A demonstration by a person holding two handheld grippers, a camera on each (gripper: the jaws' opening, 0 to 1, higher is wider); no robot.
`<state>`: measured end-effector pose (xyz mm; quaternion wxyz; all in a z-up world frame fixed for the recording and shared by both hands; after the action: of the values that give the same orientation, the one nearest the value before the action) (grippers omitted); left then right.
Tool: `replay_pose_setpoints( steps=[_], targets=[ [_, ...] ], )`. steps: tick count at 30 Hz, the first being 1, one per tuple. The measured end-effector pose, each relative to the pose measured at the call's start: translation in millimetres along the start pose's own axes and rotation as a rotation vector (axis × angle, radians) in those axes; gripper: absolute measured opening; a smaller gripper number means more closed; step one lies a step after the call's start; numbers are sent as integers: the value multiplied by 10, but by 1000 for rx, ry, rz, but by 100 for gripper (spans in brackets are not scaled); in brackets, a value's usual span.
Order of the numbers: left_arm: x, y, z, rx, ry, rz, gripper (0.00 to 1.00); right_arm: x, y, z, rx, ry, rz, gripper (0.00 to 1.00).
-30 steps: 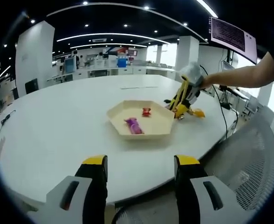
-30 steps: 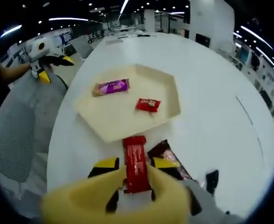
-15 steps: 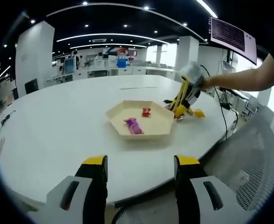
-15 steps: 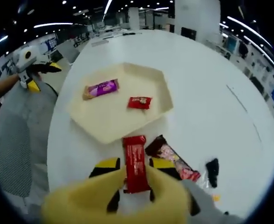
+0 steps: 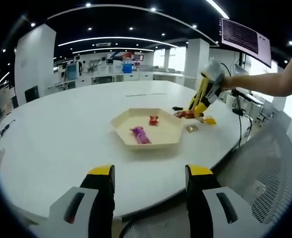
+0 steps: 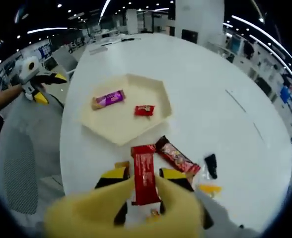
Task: Place the target food into the container with the food tongs after gripping and lifting it, then release it inside without dropping or visibly crushing the food.
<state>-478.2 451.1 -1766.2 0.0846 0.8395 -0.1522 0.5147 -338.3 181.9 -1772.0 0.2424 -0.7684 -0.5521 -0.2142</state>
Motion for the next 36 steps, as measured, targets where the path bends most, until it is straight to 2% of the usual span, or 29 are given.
replay_pose_setpoints(
  steps=[5, 11, 29, 36],
  targets=[
    [17, 0, 2, -4, 12, 3, 55, 141, -37, -198, -31, 2, -19, 24],
    [26, 0, -3, -4, 23, 4, 55, 269, -66, -287, -51, 7, -30, 24],
    [44, -18, -11, 6, 41, -3, 56, 556, -136, -65, -23, -38, -70, 24],
    [39, -13, -13, 5, 38, -3, 56, 770, -196, 101, 9, -28, -96, 24]
  ],
)
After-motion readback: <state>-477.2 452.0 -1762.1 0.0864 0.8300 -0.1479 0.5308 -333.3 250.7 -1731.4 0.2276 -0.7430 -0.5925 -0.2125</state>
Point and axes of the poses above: the point that each gripper's makers call its tool centre point, and the gripper's own axes: z roughly forward along the fingers, y roughly to its right, x roughly out of its top, the point moved 2 cm from there along -z, roughly backward along the fingers, and after that the axes turned 11 degrees about x, right-handed, at the moved point
